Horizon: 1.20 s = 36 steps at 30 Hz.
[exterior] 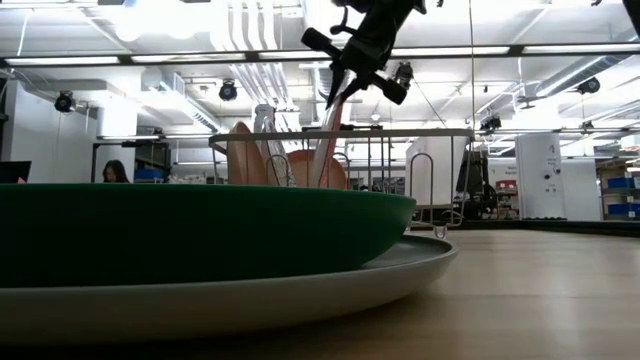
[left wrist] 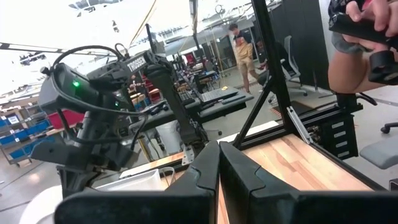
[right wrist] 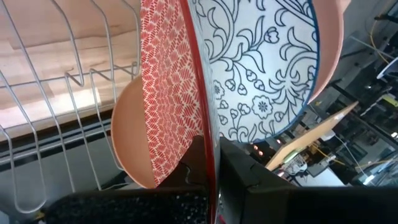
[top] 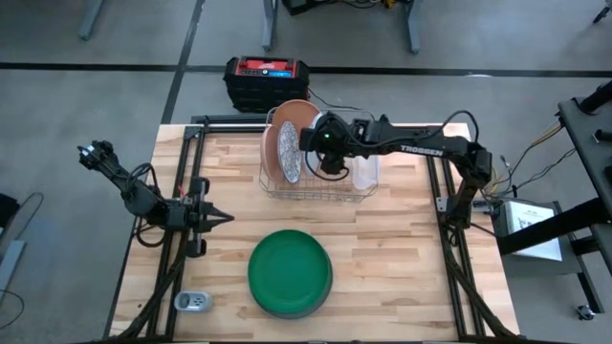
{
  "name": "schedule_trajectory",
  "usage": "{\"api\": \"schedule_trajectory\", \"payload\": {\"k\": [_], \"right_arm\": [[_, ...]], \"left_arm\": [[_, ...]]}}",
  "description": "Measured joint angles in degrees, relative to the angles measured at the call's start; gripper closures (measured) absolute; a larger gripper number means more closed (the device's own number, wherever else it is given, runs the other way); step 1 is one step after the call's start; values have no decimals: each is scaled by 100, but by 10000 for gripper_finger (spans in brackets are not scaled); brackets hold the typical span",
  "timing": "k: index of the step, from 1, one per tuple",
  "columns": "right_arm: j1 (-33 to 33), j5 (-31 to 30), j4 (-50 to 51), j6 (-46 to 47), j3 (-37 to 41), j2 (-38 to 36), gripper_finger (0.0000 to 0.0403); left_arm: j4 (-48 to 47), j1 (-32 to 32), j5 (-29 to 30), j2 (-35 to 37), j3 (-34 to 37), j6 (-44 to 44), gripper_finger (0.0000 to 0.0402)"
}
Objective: Sort dishes
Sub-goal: Put the orange patterned plate in the dish rack
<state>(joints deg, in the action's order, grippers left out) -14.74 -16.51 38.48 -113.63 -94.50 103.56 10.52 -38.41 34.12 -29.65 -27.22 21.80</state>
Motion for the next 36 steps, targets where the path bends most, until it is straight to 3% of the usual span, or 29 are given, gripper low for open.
{"api": "schedule_trajectory", "payload": {"k": [26, 36], "right_arm": [[9, 147, 24, -194, 7, 333, 401], [11, 155, 11, 205, 15, 342, 401]], "left_arm": [[-114, 0, -1, 0, 4, -43, 401], [-199, 0, -1, -2, 4, -20, 401]]}}
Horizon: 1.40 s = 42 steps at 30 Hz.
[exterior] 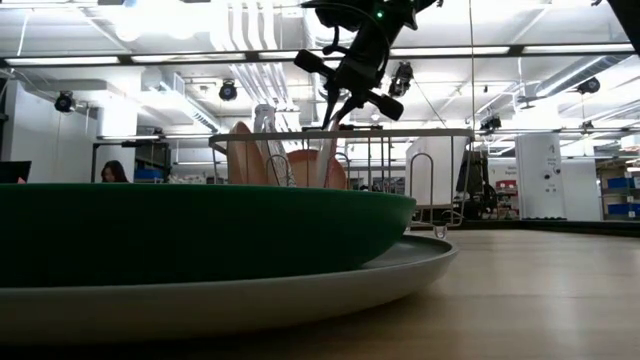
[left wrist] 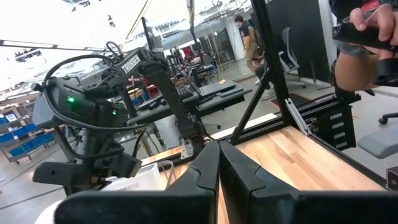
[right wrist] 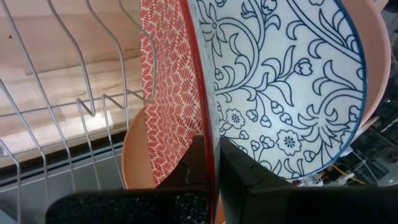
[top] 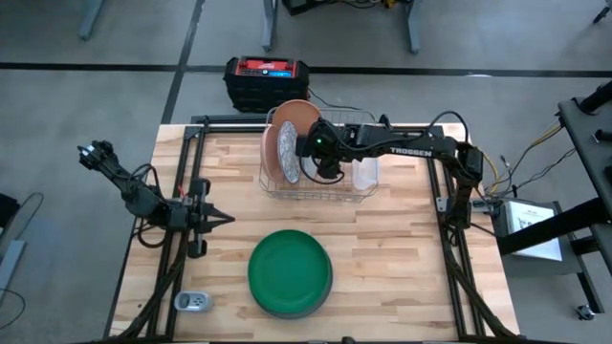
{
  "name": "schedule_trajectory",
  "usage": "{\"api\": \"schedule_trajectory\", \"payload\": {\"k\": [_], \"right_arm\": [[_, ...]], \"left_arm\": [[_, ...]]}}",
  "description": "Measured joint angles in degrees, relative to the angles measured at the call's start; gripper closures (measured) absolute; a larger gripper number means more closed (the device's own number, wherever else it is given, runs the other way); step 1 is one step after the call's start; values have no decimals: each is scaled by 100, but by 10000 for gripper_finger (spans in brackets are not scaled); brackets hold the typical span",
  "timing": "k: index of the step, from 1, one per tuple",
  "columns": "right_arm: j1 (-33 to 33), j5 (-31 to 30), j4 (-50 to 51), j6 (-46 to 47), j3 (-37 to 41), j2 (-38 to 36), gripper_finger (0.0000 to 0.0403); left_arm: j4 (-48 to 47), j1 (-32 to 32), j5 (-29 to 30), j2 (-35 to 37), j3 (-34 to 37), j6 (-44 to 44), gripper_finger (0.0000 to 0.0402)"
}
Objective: Sort dishes
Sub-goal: Put the orange patterned plate in the dish rack
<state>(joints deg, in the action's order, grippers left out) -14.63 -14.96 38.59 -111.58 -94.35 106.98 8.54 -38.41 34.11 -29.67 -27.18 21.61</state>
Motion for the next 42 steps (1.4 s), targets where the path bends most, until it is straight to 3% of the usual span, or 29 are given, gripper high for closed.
{"api": "schedule_trajectory", "payload": {"k": [16, 22, 42], "right_arm": [[-19, 28, 11, 367, 42, 0, 401], [-42, 46, 9, 310, 44, 0, 401], [-48, 226, 2, 247, 67, 2, 400]], "left_arm": [[115, 0, -2, 2, -109, 34, 401], [146, -2, -2, 0, -335, -350, 401], [-363, 0, -2, -255, -404, -715, 401]]}}
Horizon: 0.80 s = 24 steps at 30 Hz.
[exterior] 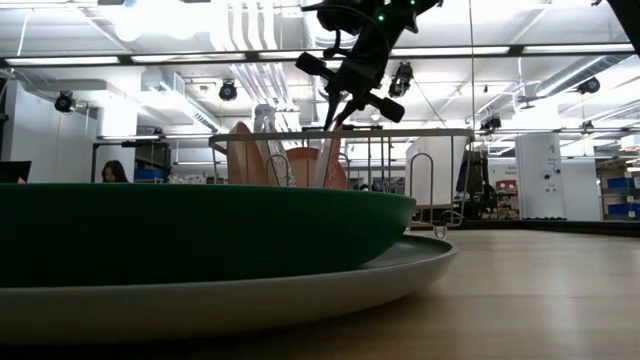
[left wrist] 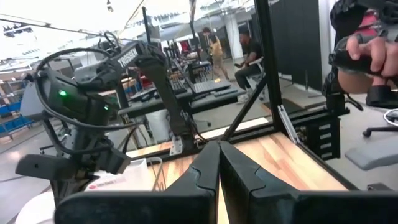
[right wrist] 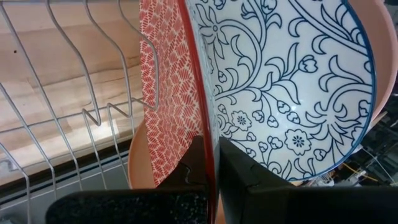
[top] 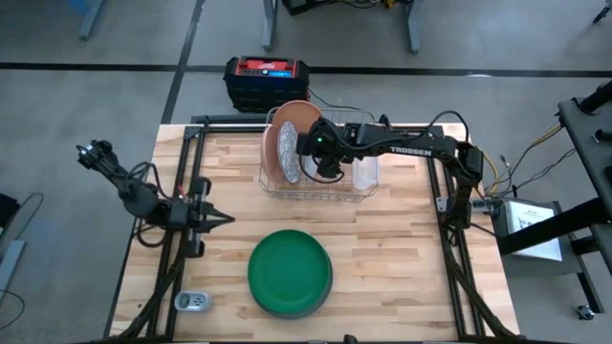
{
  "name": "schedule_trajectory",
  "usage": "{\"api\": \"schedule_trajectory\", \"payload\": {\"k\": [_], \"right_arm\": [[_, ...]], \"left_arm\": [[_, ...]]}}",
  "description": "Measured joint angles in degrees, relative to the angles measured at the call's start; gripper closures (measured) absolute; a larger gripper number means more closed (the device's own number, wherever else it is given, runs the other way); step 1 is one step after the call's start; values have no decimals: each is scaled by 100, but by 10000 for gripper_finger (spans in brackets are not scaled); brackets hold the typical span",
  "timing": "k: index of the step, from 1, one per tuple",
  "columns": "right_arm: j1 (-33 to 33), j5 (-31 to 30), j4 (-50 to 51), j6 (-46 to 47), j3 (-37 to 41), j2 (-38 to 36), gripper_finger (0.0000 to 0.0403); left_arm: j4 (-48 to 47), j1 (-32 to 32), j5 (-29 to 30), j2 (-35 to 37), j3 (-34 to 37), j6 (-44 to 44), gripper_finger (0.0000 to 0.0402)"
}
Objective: Sort dishes
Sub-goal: Put the orange patterned plate in the dish rack
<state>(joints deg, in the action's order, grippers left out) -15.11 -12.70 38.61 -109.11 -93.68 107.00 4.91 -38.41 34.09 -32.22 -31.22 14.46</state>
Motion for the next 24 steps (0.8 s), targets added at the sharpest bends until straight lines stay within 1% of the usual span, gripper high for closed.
{"api": "schedule_trajectory", "payload": {"k": [7, 17, 20, 24], "right_arm": [[2, 20, -10, -54, 3, 0, 392], [15, 121, -316, 132, 3, 0, 339], [13, 119, -534, 277, 3, 0, 326], [13, 109, -557, 274, 3, 0, 312]], "left_arm": [[-2, -2, 0, -182, 0, 0, 401], [-2, -2, -1, -252, 0, 0, 401], [-2, -1, -1, -252, 0, 0, 401], [-2, -2, 0, -252, 0, 0, 401]]}}
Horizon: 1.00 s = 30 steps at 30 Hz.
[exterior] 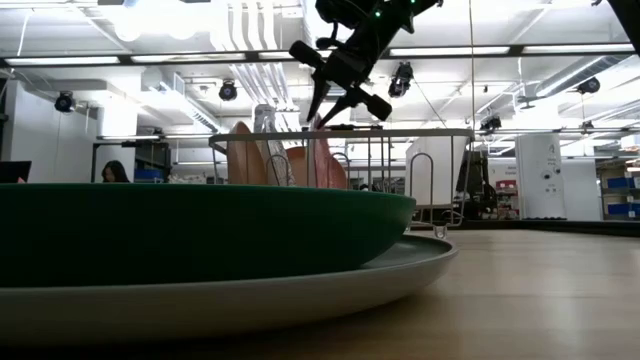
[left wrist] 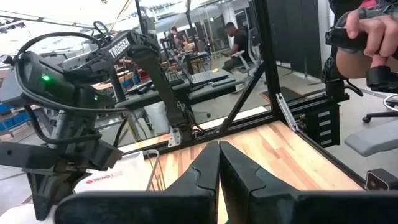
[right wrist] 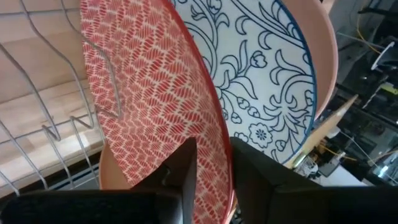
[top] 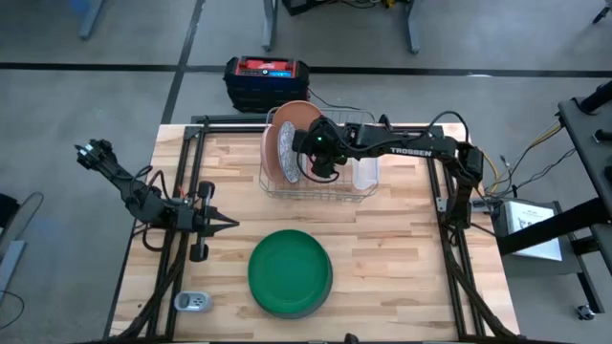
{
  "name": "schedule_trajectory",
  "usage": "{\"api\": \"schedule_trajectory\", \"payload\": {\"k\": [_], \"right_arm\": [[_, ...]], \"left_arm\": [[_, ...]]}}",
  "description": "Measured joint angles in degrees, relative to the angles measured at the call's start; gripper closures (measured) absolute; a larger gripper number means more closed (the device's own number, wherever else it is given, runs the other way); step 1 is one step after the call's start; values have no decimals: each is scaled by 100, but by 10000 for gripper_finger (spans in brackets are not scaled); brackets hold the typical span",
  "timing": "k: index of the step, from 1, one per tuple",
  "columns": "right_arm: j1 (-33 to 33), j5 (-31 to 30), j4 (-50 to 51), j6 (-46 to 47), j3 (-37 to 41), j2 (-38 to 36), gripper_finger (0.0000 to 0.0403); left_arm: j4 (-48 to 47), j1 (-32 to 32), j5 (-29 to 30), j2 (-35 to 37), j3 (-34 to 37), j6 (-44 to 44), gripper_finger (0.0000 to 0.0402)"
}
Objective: Sort dishes
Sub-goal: Put the orange patterned plate in the dish rack, then put the green plate in the dish rack
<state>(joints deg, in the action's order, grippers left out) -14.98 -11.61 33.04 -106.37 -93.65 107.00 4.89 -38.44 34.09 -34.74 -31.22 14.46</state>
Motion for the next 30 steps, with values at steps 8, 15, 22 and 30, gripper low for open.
{"api": "schedule_trajectory", "payload": {"k": [8, 15, 22, 30], "right_arm": [[-2, -31, -324, -7, 0, 0, 291], [-3, -45, -420, -7, 0, -1, 271], [1, -1023, -420, -2, 0, -46, 261], [1, -3733, -353, 2618, 0, -348, 280]], "left_arm": [[-37, 0, 0, 0, 0, 0, 401], [-51, 1, 0, -4, 0, 0, 401], [-143, 2, 0, -5, 0, 0, 401], [-404, 1, 1, -5, 0, -249, 401]]}}
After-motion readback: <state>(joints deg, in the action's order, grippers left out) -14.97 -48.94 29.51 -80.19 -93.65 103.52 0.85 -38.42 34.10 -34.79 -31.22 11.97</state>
